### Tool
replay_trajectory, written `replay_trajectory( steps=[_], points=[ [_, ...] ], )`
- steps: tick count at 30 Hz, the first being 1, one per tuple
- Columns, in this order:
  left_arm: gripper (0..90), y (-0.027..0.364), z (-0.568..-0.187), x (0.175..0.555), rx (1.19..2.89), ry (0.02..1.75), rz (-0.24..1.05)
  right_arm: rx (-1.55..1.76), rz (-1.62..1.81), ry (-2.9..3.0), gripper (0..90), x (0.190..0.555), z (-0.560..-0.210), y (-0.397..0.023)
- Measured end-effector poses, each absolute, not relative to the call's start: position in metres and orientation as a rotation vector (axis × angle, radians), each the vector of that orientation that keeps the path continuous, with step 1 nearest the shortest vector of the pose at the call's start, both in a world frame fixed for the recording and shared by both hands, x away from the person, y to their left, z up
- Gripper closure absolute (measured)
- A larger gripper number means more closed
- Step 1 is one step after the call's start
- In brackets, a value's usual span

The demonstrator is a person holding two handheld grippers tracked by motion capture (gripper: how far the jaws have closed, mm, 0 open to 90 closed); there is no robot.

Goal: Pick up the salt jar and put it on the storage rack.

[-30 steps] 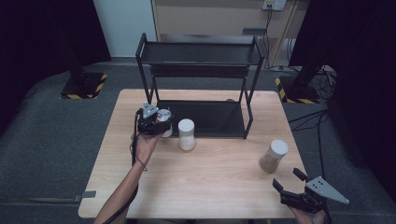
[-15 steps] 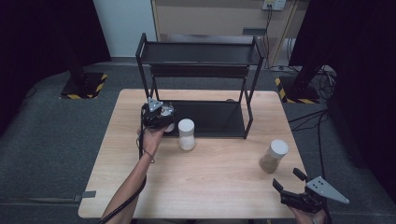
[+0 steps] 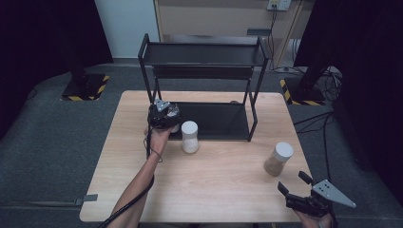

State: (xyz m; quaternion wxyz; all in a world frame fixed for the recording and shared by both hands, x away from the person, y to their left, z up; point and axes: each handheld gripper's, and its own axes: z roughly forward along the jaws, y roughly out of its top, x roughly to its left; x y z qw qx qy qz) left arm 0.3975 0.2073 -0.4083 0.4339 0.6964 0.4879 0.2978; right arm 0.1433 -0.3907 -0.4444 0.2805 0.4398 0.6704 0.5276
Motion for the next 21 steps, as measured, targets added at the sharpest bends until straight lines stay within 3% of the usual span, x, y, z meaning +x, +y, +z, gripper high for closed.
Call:
replay_trajectory(
  steps=[21],
  points=[
    [33.2,0.2055,-0.4169,0.4021,1.727,1.239,0.742,1.178,1.413,1.797,7.9,0.1431,-0.4443,-0.3905]
  ],
)
